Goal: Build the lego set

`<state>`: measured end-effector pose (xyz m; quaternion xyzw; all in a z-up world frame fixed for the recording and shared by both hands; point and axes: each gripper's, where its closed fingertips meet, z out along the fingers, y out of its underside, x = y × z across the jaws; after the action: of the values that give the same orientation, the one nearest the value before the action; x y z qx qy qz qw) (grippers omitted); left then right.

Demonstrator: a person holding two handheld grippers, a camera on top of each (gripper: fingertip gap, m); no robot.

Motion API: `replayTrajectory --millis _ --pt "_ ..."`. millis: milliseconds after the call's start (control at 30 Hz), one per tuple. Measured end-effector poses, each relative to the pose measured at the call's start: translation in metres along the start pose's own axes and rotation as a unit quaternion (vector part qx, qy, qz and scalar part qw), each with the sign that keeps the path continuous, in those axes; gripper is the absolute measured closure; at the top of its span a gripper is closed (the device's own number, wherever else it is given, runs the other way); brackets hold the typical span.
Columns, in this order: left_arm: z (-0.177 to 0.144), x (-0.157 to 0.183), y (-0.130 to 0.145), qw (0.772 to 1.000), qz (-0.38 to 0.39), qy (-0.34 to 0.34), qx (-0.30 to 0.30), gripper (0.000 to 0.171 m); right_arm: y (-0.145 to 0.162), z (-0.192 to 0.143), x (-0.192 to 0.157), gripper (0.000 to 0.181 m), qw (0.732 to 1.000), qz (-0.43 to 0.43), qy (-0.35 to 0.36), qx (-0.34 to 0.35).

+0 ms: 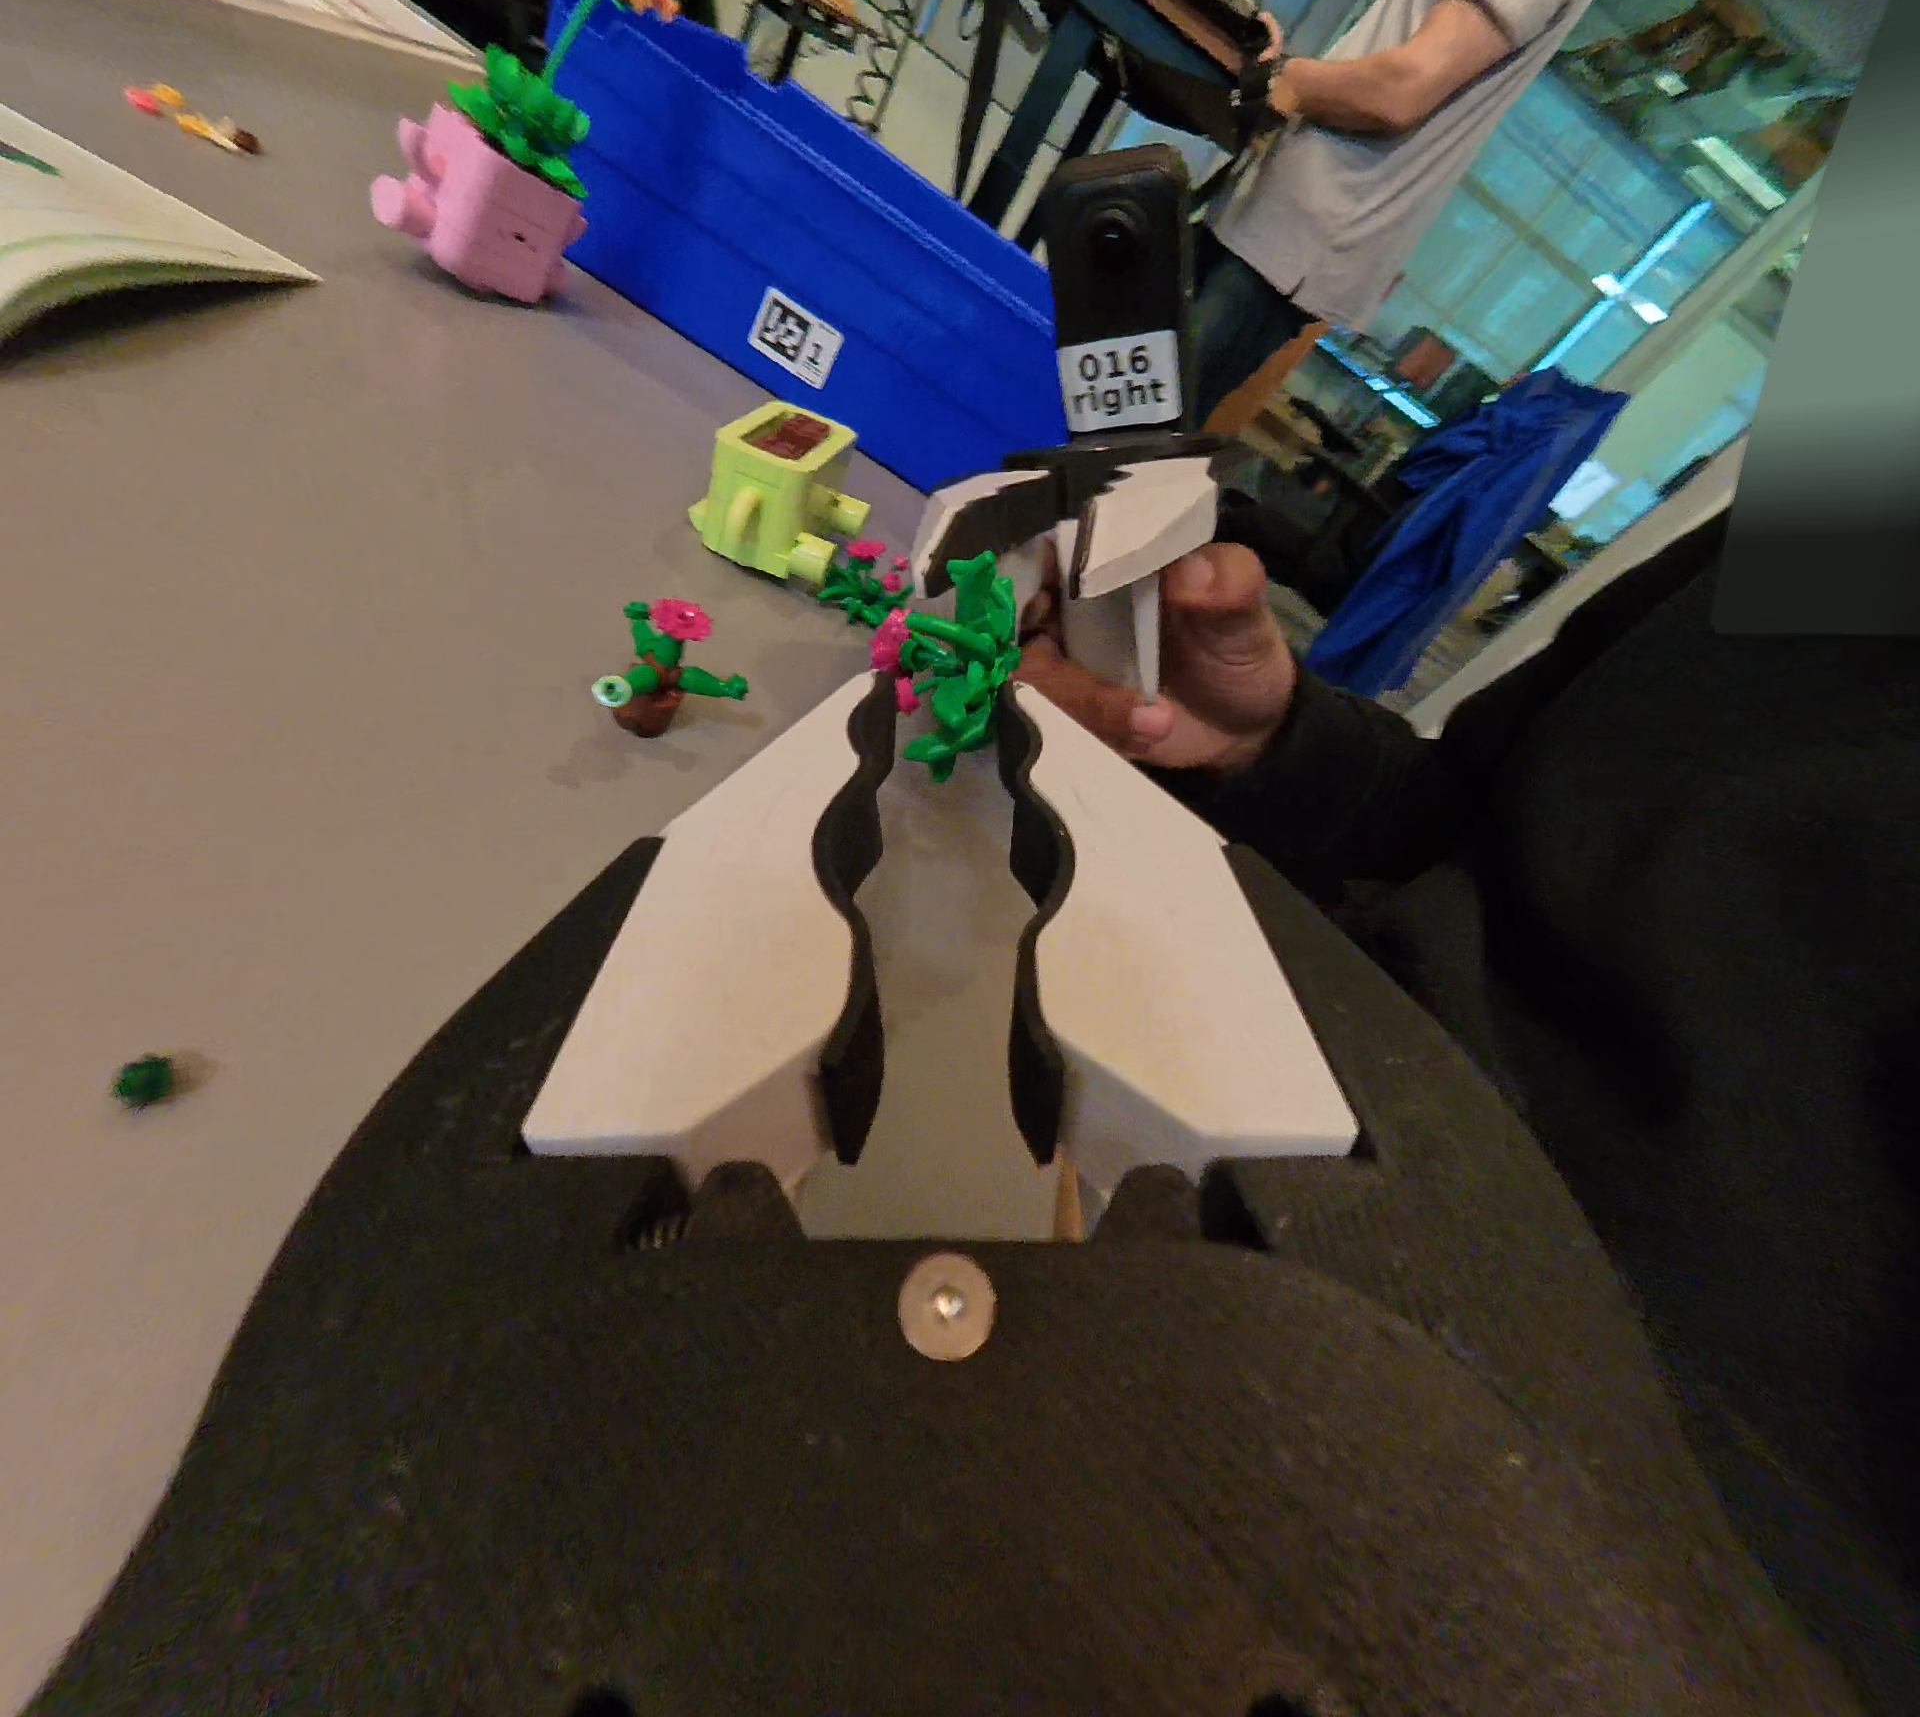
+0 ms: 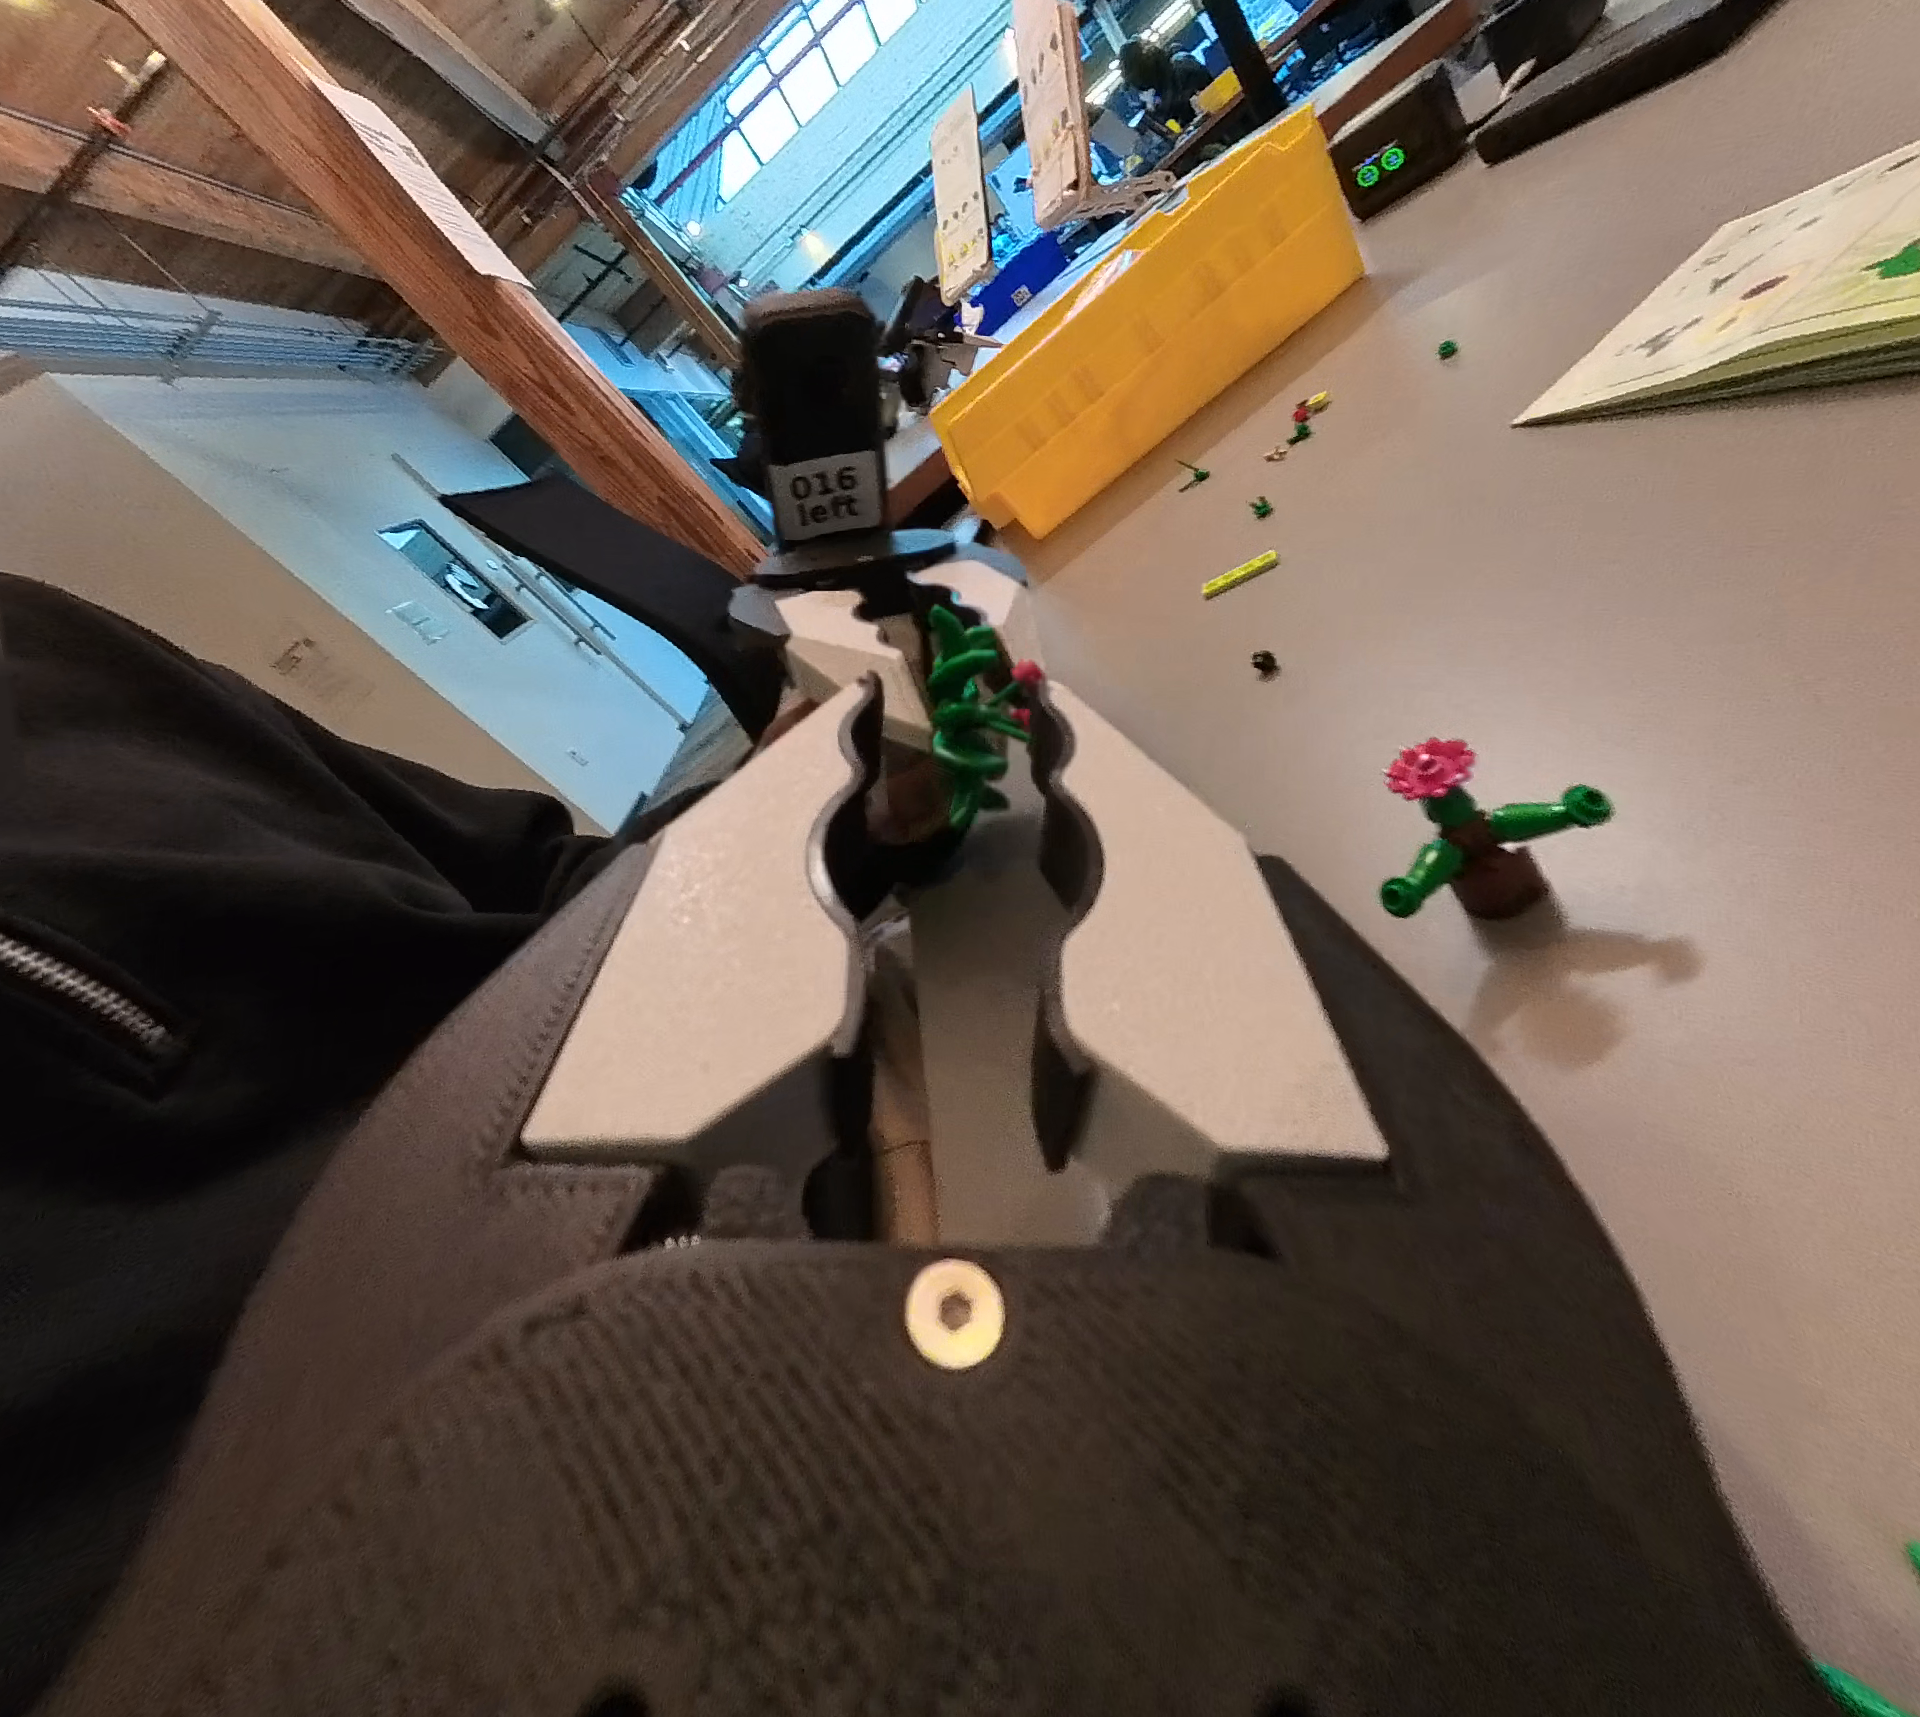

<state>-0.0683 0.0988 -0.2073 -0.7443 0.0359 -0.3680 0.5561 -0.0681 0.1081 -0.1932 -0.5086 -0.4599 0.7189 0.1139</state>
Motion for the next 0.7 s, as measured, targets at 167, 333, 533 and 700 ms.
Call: replayTrajectory --millis 167,333,533,700 --pt "-0.003 -0.007 -0.001 0.990 0.113 -0.087 -0.018 0.156 0.010 0.005 0.003 0.155 0.997 -0.055 0.037 -0.036" --pt "0.002 0.002 0.001 0.973 0.200 -0.111 -0.032 0.156 0.015 0.008 0.002 0.170 0.984 -0.150 0.073 -0.060" --pt "-0.003 0.008 -0.010 0.987 0.146 -0.066 0.021 0.135 0.007 0.003 -0.008 0.175 0.982 -0.179 0.052 -0.039" --pt "-0.019 0.020 -0.028 0.986 -0.065 0.114 0.100 0.131 -0.002 -0.001 -0.039 0.175 0.965 -0.264 -0.007 0.009"
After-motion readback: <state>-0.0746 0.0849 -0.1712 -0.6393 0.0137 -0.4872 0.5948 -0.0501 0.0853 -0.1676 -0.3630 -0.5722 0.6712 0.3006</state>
